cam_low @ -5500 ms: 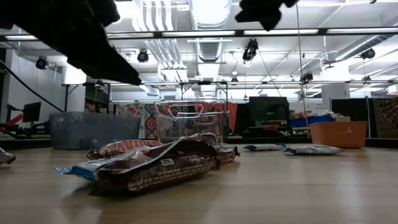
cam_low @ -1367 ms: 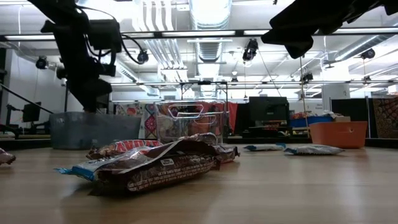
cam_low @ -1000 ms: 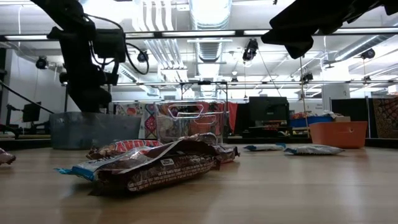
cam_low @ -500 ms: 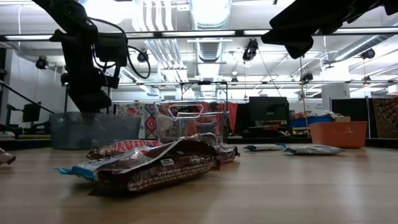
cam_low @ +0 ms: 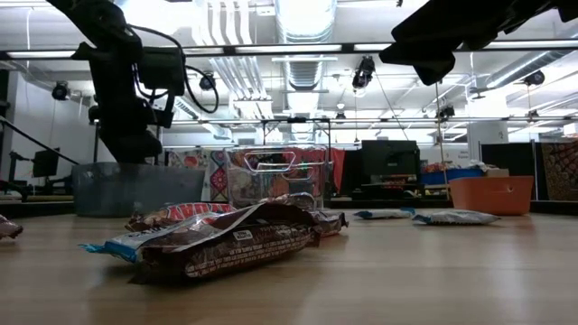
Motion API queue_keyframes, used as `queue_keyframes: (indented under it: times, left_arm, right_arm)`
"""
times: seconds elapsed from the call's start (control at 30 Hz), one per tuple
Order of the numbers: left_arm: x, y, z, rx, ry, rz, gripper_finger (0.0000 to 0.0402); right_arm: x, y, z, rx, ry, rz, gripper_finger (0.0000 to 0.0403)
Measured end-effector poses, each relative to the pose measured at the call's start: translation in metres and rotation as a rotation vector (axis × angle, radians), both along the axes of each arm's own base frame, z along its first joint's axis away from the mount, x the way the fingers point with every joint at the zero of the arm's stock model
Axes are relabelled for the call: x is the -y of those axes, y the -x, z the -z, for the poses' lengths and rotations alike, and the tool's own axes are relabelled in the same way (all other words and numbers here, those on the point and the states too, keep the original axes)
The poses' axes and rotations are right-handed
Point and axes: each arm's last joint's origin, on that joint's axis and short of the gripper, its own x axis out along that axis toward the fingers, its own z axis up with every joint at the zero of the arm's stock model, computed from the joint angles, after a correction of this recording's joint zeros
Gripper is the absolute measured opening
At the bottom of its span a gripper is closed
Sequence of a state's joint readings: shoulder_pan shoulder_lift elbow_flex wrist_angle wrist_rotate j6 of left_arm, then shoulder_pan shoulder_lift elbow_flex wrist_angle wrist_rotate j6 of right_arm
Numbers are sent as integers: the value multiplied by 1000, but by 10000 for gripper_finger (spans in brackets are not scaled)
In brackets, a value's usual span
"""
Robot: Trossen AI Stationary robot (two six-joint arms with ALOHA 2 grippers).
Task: Sort candy
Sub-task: Put the blue chocolate into the black bin, then put the brown chocolate into the transparent bin
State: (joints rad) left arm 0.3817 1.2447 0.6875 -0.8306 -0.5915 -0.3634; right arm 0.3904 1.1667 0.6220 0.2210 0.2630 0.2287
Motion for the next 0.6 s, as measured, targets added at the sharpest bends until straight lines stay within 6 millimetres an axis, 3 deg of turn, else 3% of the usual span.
queue_keyframes:
  times: [0.4, 0.6]
  left_arm:
    - [0, -19, -39, 125, -22, 72, 125]
    - [15, -28, -61, 217, -47, 145, 125]
  right_arm:
    - [0, 0, 0, -3, -27, 11, 160]
    - [0, 0, 0, -9, -38, 16, 160]
